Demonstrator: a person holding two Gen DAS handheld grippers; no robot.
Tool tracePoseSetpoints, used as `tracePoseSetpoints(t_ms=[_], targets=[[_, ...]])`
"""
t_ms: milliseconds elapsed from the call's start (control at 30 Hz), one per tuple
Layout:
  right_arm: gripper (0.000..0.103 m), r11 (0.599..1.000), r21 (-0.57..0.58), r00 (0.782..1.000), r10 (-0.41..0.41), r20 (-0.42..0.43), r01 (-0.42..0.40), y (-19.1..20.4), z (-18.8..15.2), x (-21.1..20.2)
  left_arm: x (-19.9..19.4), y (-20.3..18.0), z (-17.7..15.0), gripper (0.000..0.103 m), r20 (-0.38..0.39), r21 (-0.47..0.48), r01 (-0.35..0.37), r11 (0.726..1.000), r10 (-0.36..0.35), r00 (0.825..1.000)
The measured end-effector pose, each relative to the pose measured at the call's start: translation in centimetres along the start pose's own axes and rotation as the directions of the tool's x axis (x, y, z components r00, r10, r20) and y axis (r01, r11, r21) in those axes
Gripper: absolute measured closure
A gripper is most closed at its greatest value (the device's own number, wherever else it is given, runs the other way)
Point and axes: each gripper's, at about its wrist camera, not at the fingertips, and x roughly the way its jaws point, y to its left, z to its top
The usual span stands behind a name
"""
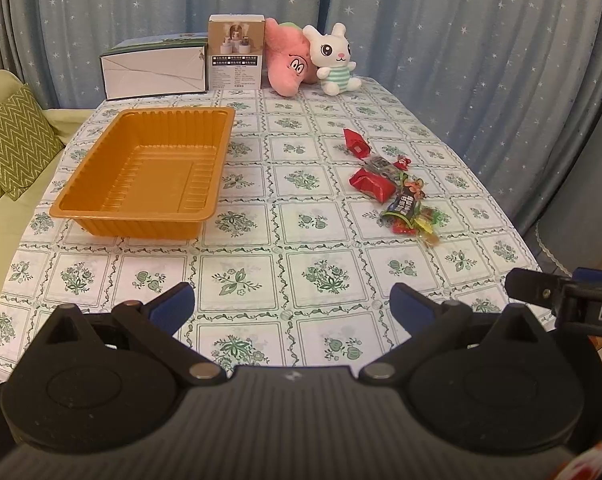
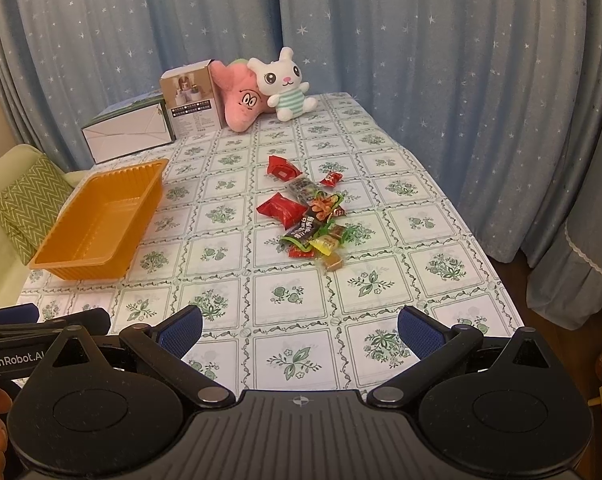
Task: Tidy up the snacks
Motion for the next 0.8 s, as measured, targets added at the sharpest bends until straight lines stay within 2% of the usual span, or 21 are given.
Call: tracePoseSetpoints(t_ms=[800], targets=[[0.0,1.0,0.008,1.0,0.0,0.002,0.0,-0.27,0.37,-0.28,0.02,-0.55,0.5,0.0,0.0,0.005,0.006,1.0,-0.006,1.0]])
